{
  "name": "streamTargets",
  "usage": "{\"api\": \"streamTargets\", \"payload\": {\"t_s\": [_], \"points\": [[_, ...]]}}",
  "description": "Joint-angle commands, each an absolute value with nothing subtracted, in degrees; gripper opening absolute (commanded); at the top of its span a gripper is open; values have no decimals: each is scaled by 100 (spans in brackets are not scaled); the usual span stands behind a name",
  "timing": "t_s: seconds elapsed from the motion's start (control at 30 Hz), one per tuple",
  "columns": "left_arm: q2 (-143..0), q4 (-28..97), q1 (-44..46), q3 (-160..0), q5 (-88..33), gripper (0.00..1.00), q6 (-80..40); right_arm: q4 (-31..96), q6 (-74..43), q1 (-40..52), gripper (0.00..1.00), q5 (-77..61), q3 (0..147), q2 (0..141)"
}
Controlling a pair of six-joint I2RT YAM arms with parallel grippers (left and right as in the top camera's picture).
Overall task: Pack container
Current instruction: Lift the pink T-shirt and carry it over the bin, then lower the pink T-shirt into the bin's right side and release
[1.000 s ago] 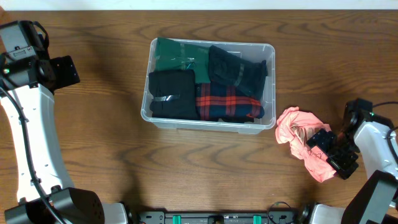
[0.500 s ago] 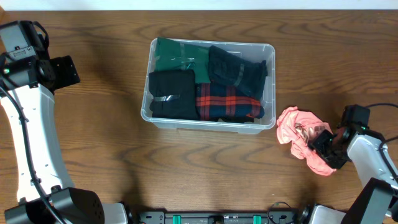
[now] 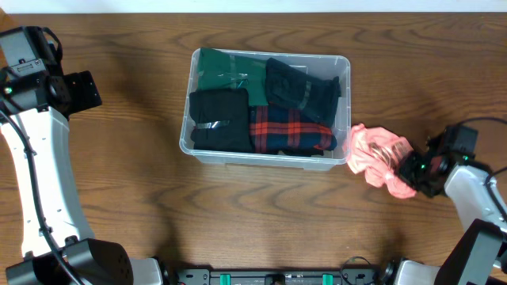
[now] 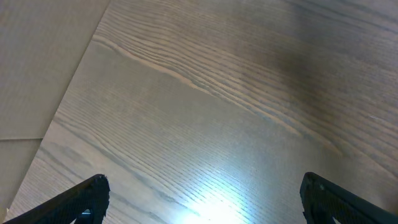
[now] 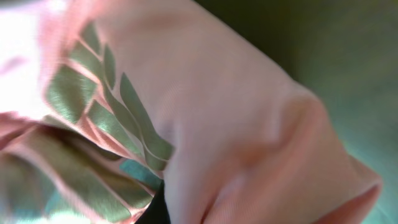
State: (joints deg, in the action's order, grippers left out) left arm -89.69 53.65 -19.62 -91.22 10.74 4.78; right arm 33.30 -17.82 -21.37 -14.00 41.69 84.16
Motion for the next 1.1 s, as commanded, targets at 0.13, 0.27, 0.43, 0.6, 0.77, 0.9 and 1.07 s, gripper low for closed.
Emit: {"api": "streamTargets", "payload": {"t_s": [0.13,0.27,0.43,0.6,0.77,0.9,1.07], "points": [[-8986,5378,-1970,-9096,1120,98,534,3736,-392,-2097,1,-3763,5905,8287],[-8986,5378,-1970,-9096,1120,98,534,4254,-113,-1979,1,-3754,6801,8149],[-8986,5378,-1970,-9096,1120,98,534,4510,-119,-1750,1,-3885,7590,7988],[-8986,5378,-1970,-9096,1120,98,534,4558,-176,-1118,1,-4064,7948,7824],[-8986,5378,-1970,-9096,1120,98,534,4593,-316,-99,1,-4049,7972,7795],[-8986,5378,-1970,-9096,1120,98,534,4703,-650,668,1,-3555,7931,7924],[-8986,5378,-1970,-9096,1120,98,534,4692,-967,1328,1,-2768,7693,8101]]}}
